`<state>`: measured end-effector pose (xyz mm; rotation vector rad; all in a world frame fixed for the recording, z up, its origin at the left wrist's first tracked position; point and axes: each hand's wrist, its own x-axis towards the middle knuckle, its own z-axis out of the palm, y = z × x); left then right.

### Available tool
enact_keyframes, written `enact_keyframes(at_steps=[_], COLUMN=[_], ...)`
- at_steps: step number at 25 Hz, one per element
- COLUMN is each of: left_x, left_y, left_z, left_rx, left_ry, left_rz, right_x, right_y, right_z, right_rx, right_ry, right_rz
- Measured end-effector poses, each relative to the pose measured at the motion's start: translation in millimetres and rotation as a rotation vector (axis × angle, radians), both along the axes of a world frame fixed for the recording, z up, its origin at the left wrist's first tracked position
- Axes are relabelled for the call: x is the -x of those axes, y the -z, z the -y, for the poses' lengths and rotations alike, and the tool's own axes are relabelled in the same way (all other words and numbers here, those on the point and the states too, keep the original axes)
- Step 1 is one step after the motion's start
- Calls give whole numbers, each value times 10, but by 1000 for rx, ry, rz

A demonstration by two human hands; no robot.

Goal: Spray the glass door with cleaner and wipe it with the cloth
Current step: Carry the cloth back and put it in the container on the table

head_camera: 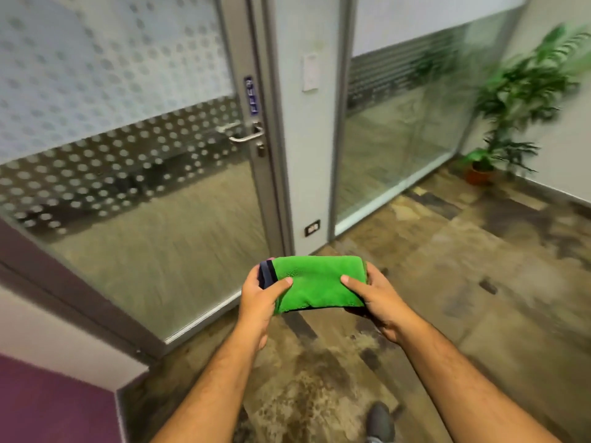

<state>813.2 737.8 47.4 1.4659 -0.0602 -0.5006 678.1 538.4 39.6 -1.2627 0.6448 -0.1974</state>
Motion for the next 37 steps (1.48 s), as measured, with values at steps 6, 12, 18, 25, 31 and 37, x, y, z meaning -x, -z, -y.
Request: enact_keyframes(at_steps=[6,12,18,25,31,37], left_x=[756,1790,3758,5104,5911,6423], left_y=[-112,-46,38,10,51,142], left_z=[788,1713,2886,3902,4574,5396], left_rx=[-42,-78,-6,-37,-45,-24], left_ry=[273,338,371,580,736,869], left_rz=[42,38,-46,-97,-127,-149], right_x=[1028,2388,4305,5805,6713,7228], right_y=[118,111,187,133,128,193], right_z=[468,1066,1851,2424,2744,3283], right_rx=[-7,8,114,192,155,205], right_ry=[417,473,648,921,1052,1160], right_rz=[73,88,49,75,36,-37])
